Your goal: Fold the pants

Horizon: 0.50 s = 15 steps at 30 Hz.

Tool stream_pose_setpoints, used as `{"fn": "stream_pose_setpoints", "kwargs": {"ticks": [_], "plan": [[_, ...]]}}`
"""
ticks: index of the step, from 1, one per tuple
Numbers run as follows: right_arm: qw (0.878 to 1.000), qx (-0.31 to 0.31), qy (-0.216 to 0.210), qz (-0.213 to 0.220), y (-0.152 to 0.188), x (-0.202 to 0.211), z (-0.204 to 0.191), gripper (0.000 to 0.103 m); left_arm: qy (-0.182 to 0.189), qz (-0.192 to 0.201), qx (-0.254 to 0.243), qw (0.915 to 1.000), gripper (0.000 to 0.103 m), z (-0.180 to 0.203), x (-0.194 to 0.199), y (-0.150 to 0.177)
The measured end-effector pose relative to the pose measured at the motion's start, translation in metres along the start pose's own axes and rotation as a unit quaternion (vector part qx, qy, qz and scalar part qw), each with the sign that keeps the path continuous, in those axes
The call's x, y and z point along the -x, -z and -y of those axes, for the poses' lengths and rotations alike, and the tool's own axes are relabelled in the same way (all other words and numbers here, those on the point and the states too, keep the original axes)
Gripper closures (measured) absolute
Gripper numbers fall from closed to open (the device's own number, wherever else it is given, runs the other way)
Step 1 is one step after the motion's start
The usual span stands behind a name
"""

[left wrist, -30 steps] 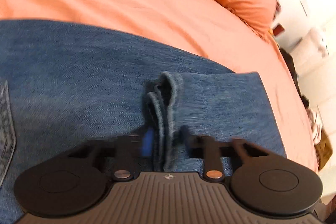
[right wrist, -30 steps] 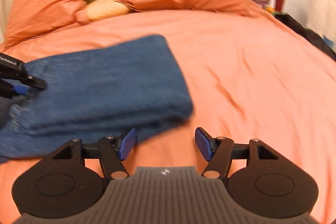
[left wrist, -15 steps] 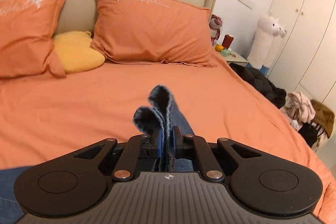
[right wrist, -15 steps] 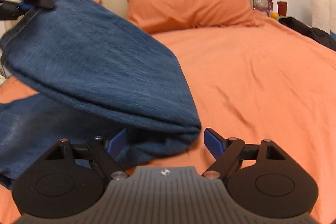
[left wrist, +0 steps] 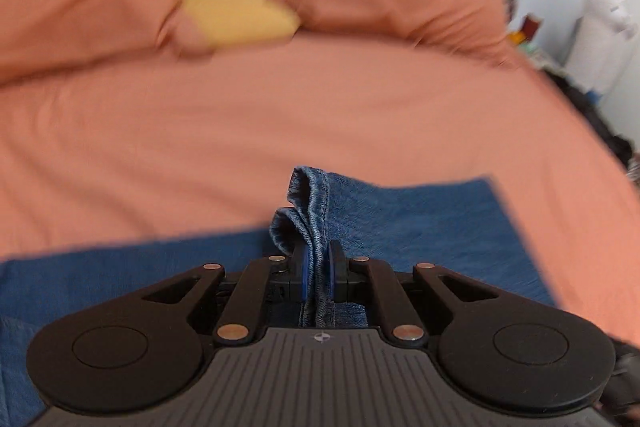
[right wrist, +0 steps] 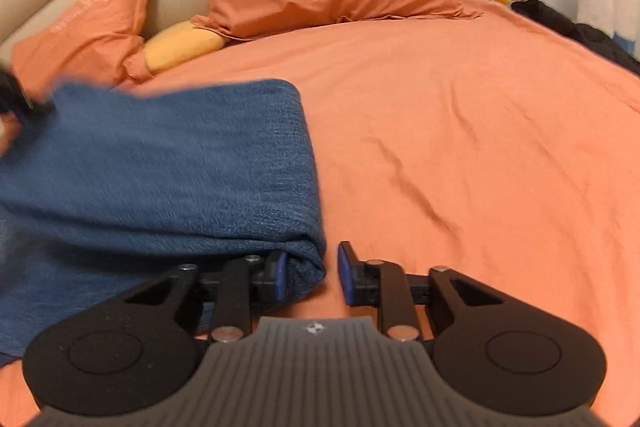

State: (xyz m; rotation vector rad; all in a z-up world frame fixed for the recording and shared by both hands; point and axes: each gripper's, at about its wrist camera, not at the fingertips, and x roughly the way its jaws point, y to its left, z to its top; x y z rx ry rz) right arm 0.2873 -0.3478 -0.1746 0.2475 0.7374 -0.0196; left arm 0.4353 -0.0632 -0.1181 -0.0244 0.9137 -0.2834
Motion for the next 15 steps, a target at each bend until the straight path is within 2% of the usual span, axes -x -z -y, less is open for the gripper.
{"fn": "stream_pose_setpoints", "kwargs": {"ticks": [7, 11, 15], "plan": [[0.993, -0.109, -0.045, -0.029, 0.002, -0.007, 0.03, 0.094, -0.009, -0.035, 0.015, 0.9992, 0.094, -0.016, -0.044, 0.028], [0.992, -0.118, -0.038, -0.036, 0.01, -0.001, 0.028, 0.094, -0.016, -0.04, 0.001, 0.9991, 0.091, -0.014, -0.049, 0.031], [0.993, -0.107, -0.026, -0.035, 0.009, 0.003, 0.025, 0.094, -0.012, -0.049, 0.015, 0.9986, 0.076, -0.023, -0.041, 0.032]]}}
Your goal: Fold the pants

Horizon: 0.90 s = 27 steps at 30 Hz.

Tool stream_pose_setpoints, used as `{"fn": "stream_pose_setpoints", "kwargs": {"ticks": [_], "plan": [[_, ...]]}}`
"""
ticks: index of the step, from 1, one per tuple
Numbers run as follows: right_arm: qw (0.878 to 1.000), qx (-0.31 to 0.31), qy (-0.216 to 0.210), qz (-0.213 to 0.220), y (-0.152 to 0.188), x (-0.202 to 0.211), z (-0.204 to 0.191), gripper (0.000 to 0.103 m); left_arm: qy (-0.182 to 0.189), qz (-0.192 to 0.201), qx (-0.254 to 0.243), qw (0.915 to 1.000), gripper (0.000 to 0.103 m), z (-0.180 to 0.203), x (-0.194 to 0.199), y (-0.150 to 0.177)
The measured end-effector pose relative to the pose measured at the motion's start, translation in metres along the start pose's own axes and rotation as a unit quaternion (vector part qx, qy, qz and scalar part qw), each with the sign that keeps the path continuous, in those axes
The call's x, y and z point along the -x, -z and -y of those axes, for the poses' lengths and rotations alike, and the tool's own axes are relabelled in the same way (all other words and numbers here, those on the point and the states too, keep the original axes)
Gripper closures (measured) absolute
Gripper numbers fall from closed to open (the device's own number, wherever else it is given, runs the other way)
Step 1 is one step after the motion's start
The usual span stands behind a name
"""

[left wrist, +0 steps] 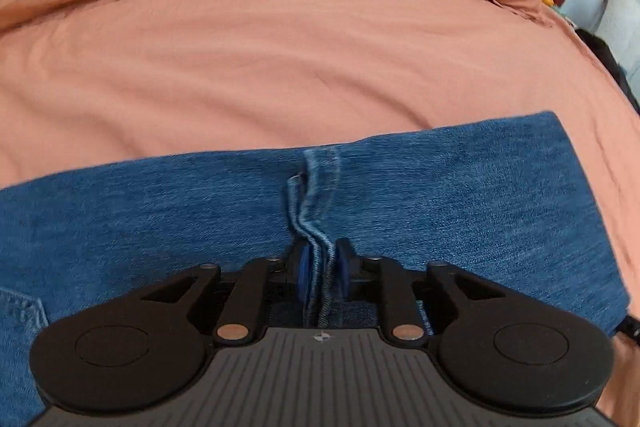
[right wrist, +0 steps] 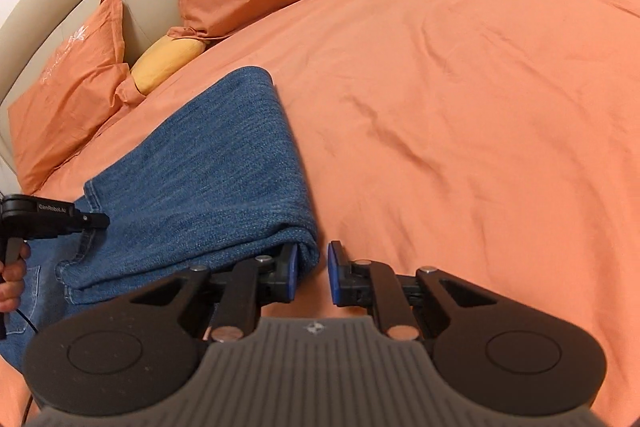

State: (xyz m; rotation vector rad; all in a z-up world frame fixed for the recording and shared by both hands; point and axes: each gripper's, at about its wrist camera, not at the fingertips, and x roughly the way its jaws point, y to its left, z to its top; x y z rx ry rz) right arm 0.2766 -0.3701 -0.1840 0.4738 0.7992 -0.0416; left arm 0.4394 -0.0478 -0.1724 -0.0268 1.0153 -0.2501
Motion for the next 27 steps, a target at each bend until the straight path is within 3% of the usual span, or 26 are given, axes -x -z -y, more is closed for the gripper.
{"fn": "stream_pose_setpoints", "kwargs": {"ticks": [4, 6, 8, 13, 16, 19, 23, 27], "plan": [[1.0, 0.008, 0.015, 0.008, 0.005, 0.013, -0.003, 0.094, -0.018, 0.001, -0.007, 0.9998, 0.068, -0.008, 0.02, 0.005], [0.998, 0.026, 0.046, 0.019, 0.007, 0.02, -0.009, 0.096, -0.042, -0.001, -0.016, 0.999, 0.069, -0.011, 0.03, 0.009], [0.995, 0.047, 0.081, 0.038, 0.008, 0.029, -0.014, 0.096, -0.036, 0.0, -0.015, 0.9992, 0.069, -0.016, 0.041, 0.013], [0.993, 0.064, 0.022, 0.093, -0.002, 0.039, -0.027, 0.094, 0.01, 0.032, 0.011, 0.9994, 0.069, -0.02, 0.066, 0.012], [0.988, 0.102, 0.031, 0.114, -0.016, 0.027, -0.049, 0.095, 0.03, 0.04, 0.01, 0.9987, 0.069, -0.005, 0.067, 0.009], [0.99, 0.097, 0.018, 0.1, -0.023, 0.008, -0.059, 0.095, 0.037, 0.026, -0.011, 0.9989, 0.07, 0.013, 0.058, 0.021], [0.989, 0.128, 0.047, 0.058, -0.006, -0.017, -0.057, 0.095, 0.034, -0.011, -0.024, 0.9991, 0.082, 0.023, 0.035, 0.044], [0.986, 0.156, 0.046, 0.042, 0.008, -0.032, -0.049, 0.096, 0.034, -0.004, -0.005, 0.9994, 0.094, 0.015, 0.025, 0.064]]}}
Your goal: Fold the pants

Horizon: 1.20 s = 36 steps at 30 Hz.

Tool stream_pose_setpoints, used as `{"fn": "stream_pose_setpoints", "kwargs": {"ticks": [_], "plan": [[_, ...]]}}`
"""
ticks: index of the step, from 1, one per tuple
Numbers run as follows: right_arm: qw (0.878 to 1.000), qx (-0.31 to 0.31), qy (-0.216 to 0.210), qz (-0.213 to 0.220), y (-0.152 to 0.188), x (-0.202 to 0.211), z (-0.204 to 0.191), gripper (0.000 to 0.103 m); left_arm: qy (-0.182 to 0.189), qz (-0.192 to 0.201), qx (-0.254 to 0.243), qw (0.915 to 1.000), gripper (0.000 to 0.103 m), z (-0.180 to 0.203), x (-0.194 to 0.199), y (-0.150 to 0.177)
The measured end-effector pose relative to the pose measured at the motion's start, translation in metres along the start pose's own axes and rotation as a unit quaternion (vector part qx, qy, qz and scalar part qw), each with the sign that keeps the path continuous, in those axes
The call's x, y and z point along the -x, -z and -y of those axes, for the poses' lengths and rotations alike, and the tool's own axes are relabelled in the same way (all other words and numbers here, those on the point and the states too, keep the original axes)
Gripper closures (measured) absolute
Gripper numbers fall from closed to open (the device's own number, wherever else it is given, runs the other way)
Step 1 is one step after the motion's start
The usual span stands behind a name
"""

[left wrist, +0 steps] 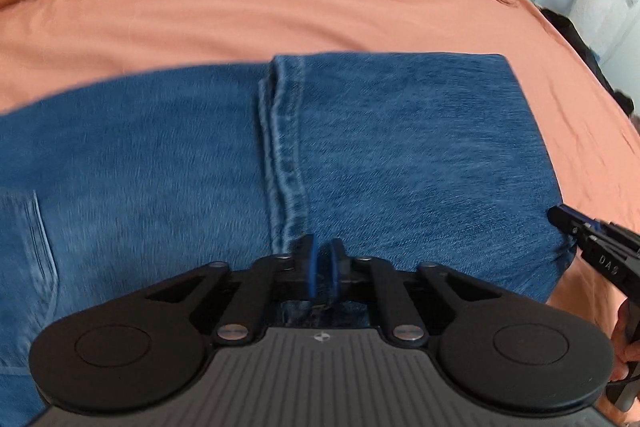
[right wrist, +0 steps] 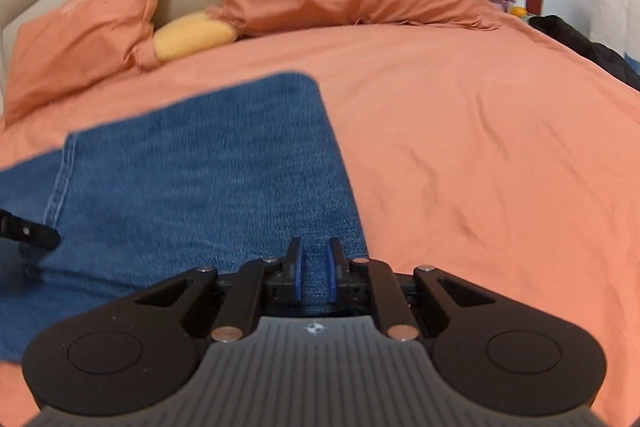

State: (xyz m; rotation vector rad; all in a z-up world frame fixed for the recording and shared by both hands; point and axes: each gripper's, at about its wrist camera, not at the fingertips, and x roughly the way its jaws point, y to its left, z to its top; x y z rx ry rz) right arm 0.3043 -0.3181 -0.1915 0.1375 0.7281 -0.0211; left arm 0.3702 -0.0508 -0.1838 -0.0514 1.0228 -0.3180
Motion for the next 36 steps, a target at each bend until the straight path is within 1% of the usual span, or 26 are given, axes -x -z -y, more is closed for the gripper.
{"fn": "stream_pose_setpoints", "kwargs": {"ticks": [2, 6, 9, 11, 14, 17, 19, 22, 26, 28, 29, 30, 32, 35, 36], "plan": [[1.0, 0.012, 0.006, 0.003, 0.002, -0.002, -0.004, 0.096, -0.002, 0.01, -0.007, 0.9999, 0.095, 0.002, 0.001, 0.006], [1.0, 0.013, 0.005, 0.002, 0.001, 0.002, -0.003, 0.096, -0.007, -0.001, -0.021, 0.9998, 0.095, 0.006, 0.007, -0.001], [1.0, 0.014, 0.009, 0.004, -0.001, 0.014, -0.004, 0.096, -0.01, -0.001, -0.04, 0.9991, 0.094, 0.008, 0.017, -0.006], [0.999, 0.027, 0.012, 0.015, -0.005, 0.027, -0.008, 0.095, -0.004, 0.016, -0.054, 0.9984, 0.092, 0.007, 0.028, -0.012], [0.999, 0.03, 0.003, 0.02, -0.021, 0.029, -0.004, 0.095, -0.001, 0.045, -0.061, 0.9971, 0.09, 0.005, 0.039, -0.032], [1.0, 0.016, -0.009, 0.02, -0.049, 0.012, 0.004, 0.095, 0.007, 0.074, -0.041, 0.9964, 0.09, 0.004, 0.038, -0.058], [0.999, 0.025, -0.012, 0.019, -0.072, -0.003, 0.002, 0.094, 0.012, 0.083, -0.021, 0.9963, 0.09, -0.001, 0.031, -0.074], [0.999, 0.042, -0.019, 0.013, -0.106, -0.032, -0.007, 0.094, 0.009, 0.077, 0.005, 0.9969, 0.09, -0.005, 0.006, -0.092], [0.999, 0.051, -0.015, -0.007, -0.138, -0.079, -0.011, 0.095, 0.009, 0.067, 0.019, 0.9976, 0.09, -0.014, -0.02, -0.099], [0.999, 0.047, -0.015, -0.02, -0.145, -0.1, -0.007, 0.096, 0.013, 0.056, 0.024, 0.998, 0.09, -0.02, -0.03, -0.095], [0.998, 0.046, -0.016, -0.028, -0.146, -0.11, -0.006, 0.096, 0.011, 0.051, 0.023, 0.9984, 0.096, -0.023, -0.035, -0.092], [0.998, 0.048, -0.015, -0.04, -0.145, -0.119, -0.006, 0.096, 0.006, 0.047, 0.022, 0.9986, 0.097, -0.026, -0.041, -0.091], [0.997, 0.055, -0.009, -0.061, -0.139, -0.137, -0.006, 0.096, 0.014, 0.045, 0.03, 0.9984, 0.097, -0.031, -0.047, -0.087], [0.997, 0.062, 0.001, -0.054, -0.129, -0.145, -0.009, 0.098, 0.021, 0.045, 0.029, 0.9983, 0.097, -0.034, -0.052, -0.082], [0.996, 0.074, 0.006, -0.052, -0.128, -0.146, -0.011, 0.098, 0.023, 0.045, 0.027, 0.9984, 0.097, -0.034, -0.052, -0.082]]}}
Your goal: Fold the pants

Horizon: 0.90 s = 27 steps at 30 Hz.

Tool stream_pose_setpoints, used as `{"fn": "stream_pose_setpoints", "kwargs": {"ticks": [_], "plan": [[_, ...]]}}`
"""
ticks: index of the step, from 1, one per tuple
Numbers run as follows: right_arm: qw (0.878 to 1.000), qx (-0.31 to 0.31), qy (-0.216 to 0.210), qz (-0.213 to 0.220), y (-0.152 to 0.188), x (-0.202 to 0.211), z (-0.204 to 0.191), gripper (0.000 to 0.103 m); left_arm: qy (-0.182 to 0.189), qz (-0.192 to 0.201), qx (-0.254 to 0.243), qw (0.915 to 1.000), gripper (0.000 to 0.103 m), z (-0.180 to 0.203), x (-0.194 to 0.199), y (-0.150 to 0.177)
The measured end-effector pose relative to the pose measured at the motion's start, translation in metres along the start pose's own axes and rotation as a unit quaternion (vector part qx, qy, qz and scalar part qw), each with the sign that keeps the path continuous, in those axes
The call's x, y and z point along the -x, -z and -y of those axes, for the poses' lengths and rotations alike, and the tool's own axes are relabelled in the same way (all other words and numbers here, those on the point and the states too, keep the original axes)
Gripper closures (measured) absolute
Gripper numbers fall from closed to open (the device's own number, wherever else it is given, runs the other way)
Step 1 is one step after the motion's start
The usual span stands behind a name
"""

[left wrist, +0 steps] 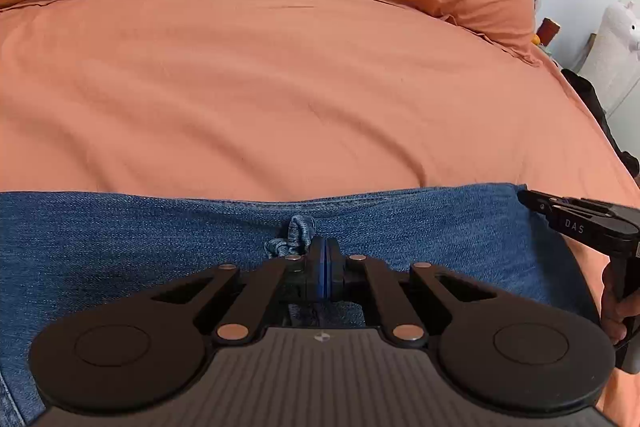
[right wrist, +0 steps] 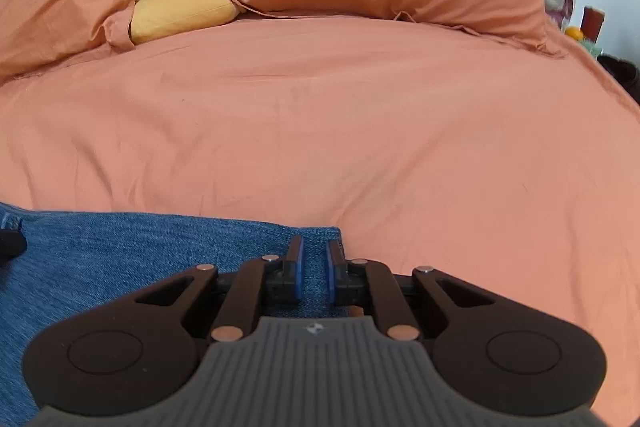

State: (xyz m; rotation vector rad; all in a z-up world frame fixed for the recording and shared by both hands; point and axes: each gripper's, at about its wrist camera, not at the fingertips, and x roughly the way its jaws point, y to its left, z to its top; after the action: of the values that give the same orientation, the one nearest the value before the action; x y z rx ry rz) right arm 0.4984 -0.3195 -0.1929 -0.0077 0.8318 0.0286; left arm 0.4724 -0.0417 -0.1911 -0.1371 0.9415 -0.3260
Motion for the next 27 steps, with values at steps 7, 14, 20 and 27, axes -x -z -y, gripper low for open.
{"fn": "stream_pose_setpoints", "kwargs": {"ticks": [7, 14, 20, 27], "plan": [[0.999, 0.024, 0.032, -0.019, -0.012, 0.01, -0.015, 0.094, -0.005, -0.01, -0.005, 0.9999, 0.095, 0.004, 0.028, -0.002], [0.995, 0.093, -0.021, -0.007, -0.001, 0.075, -0.035, 0.09, -0.025, 0.015, 0.006, 0.9995, 0.061, -0.027, 0.112, 0.014], [0.981, 0.17, -0.091, -0.013, 0.013, 0.118, -0.082, 0.065, -0.077, 0.03, 0.049, 0.9954, 0.051, -0.078, 0.187, 0.037], [0.955, 0.264, -0.132, -0.017, 0.027, 0.147, -0.151, 0.053, -0.114, 0.086, 0.187, 0.972, 0.034, -0.174, 0.264, 0.089]]}}
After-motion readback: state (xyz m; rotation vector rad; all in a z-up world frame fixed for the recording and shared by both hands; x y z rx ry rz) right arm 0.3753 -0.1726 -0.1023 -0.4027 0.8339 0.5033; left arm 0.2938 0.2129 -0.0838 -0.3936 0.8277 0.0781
